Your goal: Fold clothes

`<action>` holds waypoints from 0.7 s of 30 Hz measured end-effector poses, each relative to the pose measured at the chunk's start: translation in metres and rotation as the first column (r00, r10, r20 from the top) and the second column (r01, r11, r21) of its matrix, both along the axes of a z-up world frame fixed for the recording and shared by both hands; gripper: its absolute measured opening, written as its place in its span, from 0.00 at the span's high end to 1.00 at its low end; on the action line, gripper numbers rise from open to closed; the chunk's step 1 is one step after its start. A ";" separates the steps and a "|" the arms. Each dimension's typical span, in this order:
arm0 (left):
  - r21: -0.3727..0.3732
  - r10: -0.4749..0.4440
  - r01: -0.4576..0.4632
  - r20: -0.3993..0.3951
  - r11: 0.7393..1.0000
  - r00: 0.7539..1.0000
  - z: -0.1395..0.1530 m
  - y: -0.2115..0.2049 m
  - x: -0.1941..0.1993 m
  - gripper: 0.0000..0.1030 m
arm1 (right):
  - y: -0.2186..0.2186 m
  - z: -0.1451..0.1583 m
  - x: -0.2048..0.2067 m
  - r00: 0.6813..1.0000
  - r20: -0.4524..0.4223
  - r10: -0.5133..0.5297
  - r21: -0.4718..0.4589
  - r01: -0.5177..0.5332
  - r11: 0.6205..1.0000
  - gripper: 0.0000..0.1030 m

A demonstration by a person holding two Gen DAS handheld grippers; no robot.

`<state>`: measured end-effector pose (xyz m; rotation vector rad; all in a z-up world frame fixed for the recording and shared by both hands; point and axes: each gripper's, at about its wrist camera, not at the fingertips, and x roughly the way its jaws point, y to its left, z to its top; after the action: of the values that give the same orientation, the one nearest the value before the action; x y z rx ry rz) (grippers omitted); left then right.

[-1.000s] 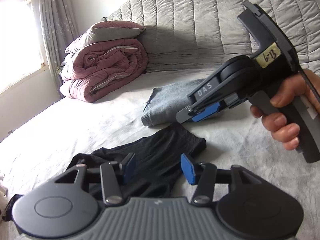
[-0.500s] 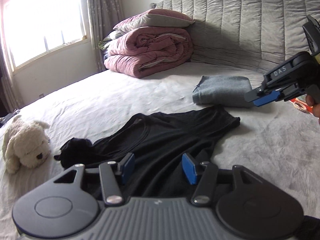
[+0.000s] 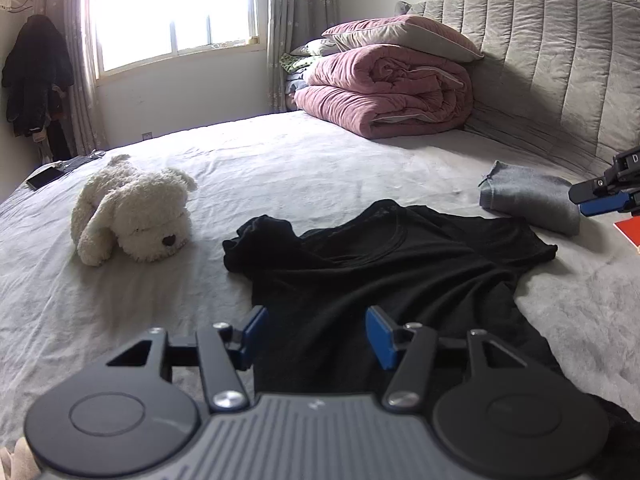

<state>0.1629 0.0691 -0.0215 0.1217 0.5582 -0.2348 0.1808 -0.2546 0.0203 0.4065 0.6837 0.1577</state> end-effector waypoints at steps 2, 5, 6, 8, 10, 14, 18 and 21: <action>-0.007 0.013 -0.013 0.000 1.000 1.000 -0.001 0.010 0.004 0.45 | 0.015 -0.001 0.006 1.000 -0.002 0.020 -0.004 -0.020 1.000 0.66; -0.017 0.033 -0.033 -0.001 0.999 0.999 -0.003 0.024 0.011 0.45 | 0.036 -0.002 0.016 0.999 -0.005 0.050 -0.010 -0.050 0.999 0.66; -0.021 0.040 -0.040 -0.001 0.999 0.999 -0.003 0.028 0.013 0.44 | 0.044 -0.003 0.019 0.998 -0.006 0.060 -0.013 -0.060 0.998 0.66; -0.028 0.053 -0.053 -0.001 0.998 0.999 -0.004 0.038 0.017 0.44 | 0.058 -0.004 0.026 0.997 -0.009 0.080 -0.017 -0.081 0.997 0.66; -0.032 0.065 -0.065 -0.001 0.997 0.998 -0.005 0.047 0.022 0.44 | 0.073 -0.005 0.033 0.995 -0.011 0.100 -0.020 -0.101 0.995 0.66; -0.027 0.092 -0.092 0.000 0.995 0.996 -0.011 0.064 0.039 0.43 | 0.100 -0.013 0.050 0.990 -0.014 0.139 -0.005 -0.139 0.990 0.66; -0.031 0.112 -0.112 -0.012 0.993 0.994 -0.018 0.076 0.057 0.43 | 0.125 -0.024 0.066 0.985 -0.024 0.173 0.011 -0.173 0.985 0.65; -0.049 0.127 -0.128 -0.027 0.991 0.992 -0.028 0.085 0.072 0.43 | 0.141 -0.032 0.077 0.979 -0.031 0.199 0.018 -0.199 0.980 0.65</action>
<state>0.2349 0.1539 -0.0493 0.0337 0.5812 -0.1259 0.2578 -0.1139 -0.0114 0.3544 0.7553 0.3467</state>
